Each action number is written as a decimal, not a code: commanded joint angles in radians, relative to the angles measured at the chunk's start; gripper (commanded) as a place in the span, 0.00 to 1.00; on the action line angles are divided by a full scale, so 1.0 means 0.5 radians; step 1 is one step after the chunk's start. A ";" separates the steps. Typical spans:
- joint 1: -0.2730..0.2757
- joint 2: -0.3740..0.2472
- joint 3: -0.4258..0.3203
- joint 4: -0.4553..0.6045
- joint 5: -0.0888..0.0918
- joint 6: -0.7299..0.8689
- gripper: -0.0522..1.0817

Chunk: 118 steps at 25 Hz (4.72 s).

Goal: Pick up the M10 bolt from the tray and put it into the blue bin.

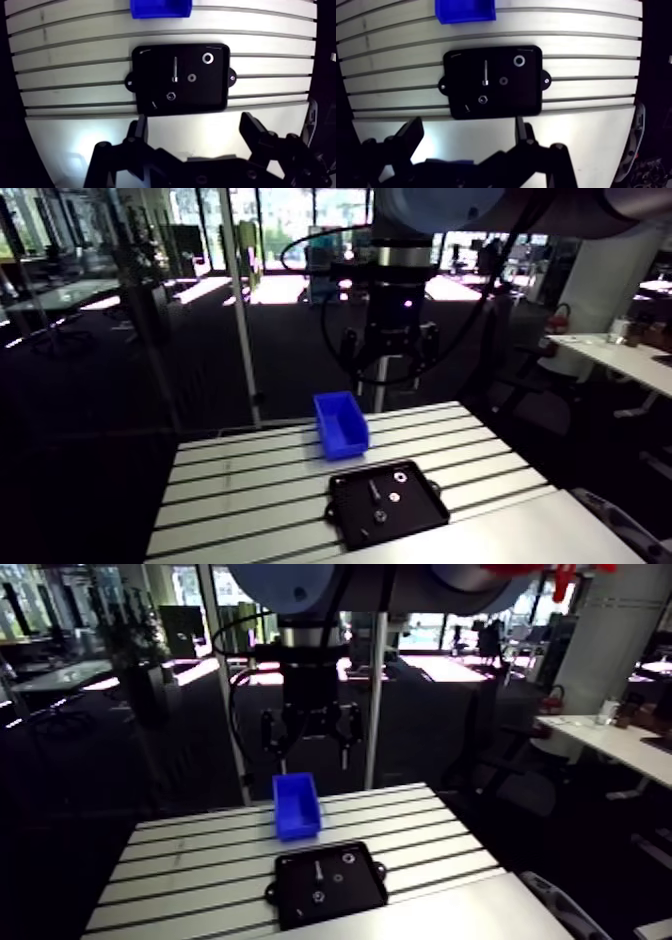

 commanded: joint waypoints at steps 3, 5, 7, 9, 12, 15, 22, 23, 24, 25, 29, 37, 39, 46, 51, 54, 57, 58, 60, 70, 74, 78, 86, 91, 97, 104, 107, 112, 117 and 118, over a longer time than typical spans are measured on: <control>-0.043 0.108 0.117 -0.204 0.016 0.026 0.05; -0.043 0.142 0.154 -0.259 0.019 0.026 0.05; -0.043 0.169 0.188 -0.277 0.013 0.026 0.05; -0.043 0.206 0.216 -0.305 0.010 0.026 0.05; -0.043 0.243 0.249 -0.351 0.007 0.023 0.05; -0.040 0.264 0.289 -0.400 0.001 0.026 0.05; -0.034 0.378 0.378 -0.541 -0.014 0.035 0.06; -0.034 0.393 0.387 -0.566 -0.014 0.041 0.06; -0.031 0.412 0.391 -0.584 -0.014 0.045 0.06; -0.031 0.421 0.394 -0.600 -0.014 0.045 0.06; -0.027 0.452 0.394 -0.633 -0.011 0.088 0.06; -0.021 0.541 0.397 -0.716 -0.008 0.106 0.21; -0.018 0.553 0.400 -0.725 -0.011 0.130 0.25; 0.034 0.584 0.400 -0.741 -0.014 0.149 0.34; 0.040 0.596 0.403 -0.744 -0.014 0.173 0.37; 0.040 0.599 0.406 -0.744 -0.014 0.170 0.37; 0.037 0.599 0.409 -0.744 -0.017 0.170 0.38; 0.037 0.599 0.409 -0.741 -0.014 0.167 0.38; 0.037 0.599 0.406 -0.744 -0.014 0.164 0.40; 0.037 0.611 0.415 -0.744 -0.014 0.158 0.40; 0.037 0.614 0.418 -0.744 -0.014 0.155 0.42; 0.031 0.627 0.418 -0.775 -0.017 0.146 0.43; 0.028 0.636 0.418 -0.787 -0.057 0.143 0.48; 0.028 0.636 0.424 -0.787 -0.057 0.143 0.48; 0.028 0.636 0.437 -0.787 -0.054 0.143 0.52; 0.028 0.636 0.434 -0.790 -0.057 0.143 0.59; 0.028 0.639 0.437 -0.799 -0.057 0.143 0.62; 0.031 0.642 0.440 -0.799 -0.057 0.146 0.63; 0.031 0.645 0.440 -0.799 -0.057 0.146 0.65; 0.031 0.645 0.440 -0.799 -0.057 0.146 0.65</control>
